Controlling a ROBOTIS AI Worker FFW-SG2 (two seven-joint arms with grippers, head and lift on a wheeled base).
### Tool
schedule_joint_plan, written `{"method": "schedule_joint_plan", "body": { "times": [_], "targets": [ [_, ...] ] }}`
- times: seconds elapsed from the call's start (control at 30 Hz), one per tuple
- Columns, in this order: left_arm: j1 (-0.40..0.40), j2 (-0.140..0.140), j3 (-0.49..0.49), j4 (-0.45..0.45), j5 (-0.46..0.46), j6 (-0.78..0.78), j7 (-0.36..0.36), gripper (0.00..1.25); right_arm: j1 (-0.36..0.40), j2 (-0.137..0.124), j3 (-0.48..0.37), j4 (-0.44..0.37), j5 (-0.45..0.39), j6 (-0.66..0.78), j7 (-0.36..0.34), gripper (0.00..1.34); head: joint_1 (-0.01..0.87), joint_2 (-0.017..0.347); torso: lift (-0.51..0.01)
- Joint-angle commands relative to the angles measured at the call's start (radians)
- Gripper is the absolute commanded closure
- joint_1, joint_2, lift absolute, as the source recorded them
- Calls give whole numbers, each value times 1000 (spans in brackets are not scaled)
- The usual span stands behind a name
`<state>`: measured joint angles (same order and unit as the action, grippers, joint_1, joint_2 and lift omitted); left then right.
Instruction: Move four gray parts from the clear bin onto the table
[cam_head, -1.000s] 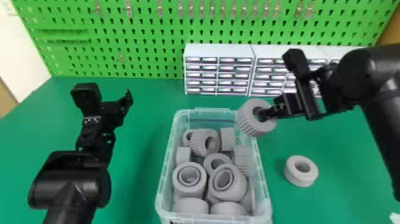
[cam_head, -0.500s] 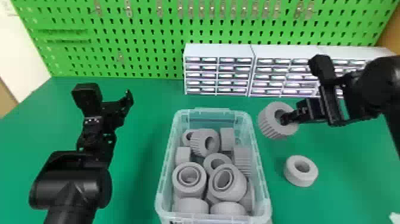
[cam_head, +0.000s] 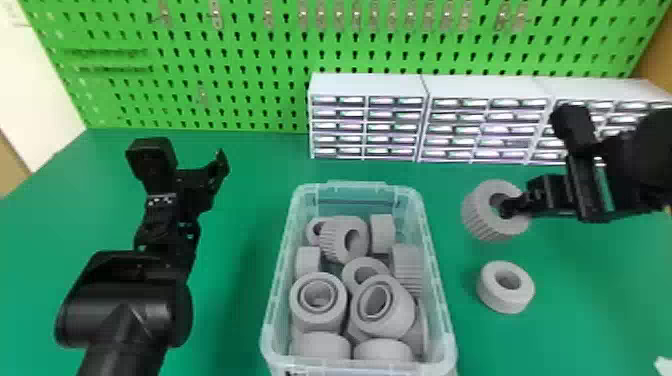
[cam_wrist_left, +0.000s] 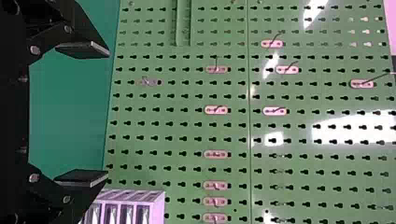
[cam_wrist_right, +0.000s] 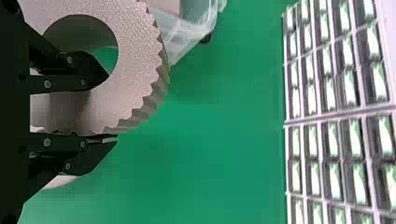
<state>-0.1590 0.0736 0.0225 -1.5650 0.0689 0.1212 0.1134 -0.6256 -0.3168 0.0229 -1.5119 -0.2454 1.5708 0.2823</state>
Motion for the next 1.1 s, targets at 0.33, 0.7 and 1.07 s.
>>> {"method": "schedule_joint_plan", "body": {
  "times": [0.33, 0.7, 1.07],
  "targets": [
    [3, 0, 1, 0, 5, 0, 0, 343, 44, -42, -90, 42, 71, 1, 0, 964, 693, 72, -52],
    [6, 0, 1, 0, 5, -3, 0, 343, 84, -79, -158, 110, 104, 1, 0, 964, 693, 72, -52],
    [6, 0, 4, 0, 5, -3, 0, 343, 112, -91, -193, 194, 156, 1, 0, 964, 693, 72, -52]
  ]
}}
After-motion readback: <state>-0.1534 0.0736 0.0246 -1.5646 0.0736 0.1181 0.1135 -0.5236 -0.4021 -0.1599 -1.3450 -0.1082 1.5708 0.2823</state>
